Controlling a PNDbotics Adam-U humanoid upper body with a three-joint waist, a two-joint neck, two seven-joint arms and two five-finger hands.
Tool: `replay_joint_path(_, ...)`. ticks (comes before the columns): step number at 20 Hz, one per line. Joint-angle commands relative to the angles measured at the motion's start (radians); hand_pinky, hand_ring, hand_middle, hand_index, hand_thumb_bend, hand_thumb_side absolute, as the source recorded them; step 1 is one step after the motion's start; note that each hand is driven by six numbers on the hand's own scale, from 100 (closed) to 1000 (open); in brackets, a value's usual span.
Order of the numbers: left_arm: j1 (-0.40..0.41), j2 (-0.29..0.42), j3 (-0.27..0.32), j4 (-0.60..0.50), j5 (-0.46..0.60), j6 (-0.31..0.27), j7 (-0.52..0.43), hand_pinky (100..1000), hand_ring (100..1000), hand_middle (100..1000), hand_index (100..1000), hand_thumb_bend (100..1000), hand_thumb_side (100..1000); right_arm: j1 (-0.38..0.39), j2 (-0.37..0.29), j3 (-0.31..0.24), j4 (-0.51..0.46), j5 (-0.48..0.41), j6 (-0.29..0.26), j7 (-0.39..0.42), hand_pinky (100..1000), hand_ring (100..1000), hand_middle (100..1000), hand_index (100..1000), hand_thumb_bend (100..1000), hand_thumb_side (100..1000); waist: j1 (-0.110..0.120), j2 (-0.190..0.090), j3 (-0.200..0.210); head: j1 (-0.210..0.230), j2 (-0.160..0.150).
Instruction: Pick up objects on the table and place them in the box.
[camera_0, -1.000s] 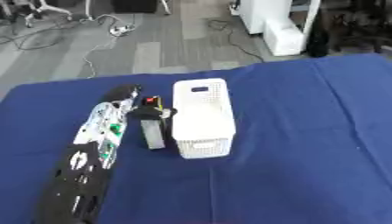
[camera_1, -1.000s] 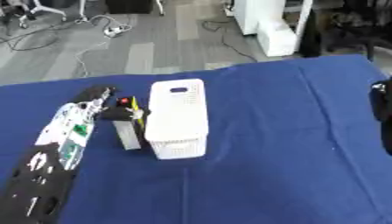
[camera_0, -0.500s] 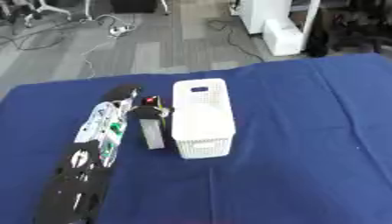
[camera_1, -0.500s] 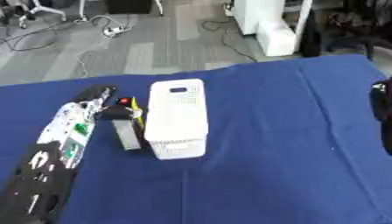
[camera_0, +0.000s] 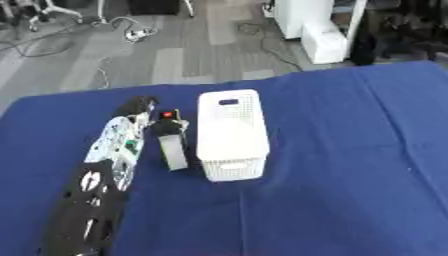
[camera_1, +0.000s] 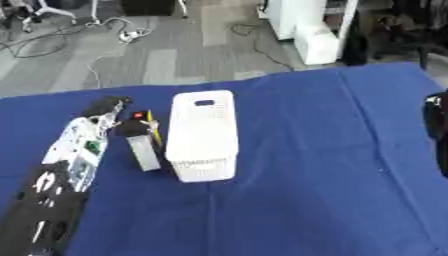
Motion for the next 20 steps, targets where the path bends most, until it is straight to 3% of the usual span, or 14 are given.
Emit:
replay_joint_path(1,-0.020,0.013,0.009,-0.005,-0.001,0.000,0.006,315,581,834,946,407,664,-0.007,-0.018,-0.006,-0.013,0.002,-0.001,0.001,162,291,252,384,100,1000,-0.005,-0.010,0.000,0.008,-0.010)
replay_joint_path(20,-0.016,-0.017,0.018,0.076,0.011,0.009,-0.007,293,586,831,979,530,643,-0.014,-0.018,-0.009,-0.013,-0.008,0.002,-0.006,163,290,252,384,100,1000,-0.004,-0.010,-0.005,-0.004,-0.015)
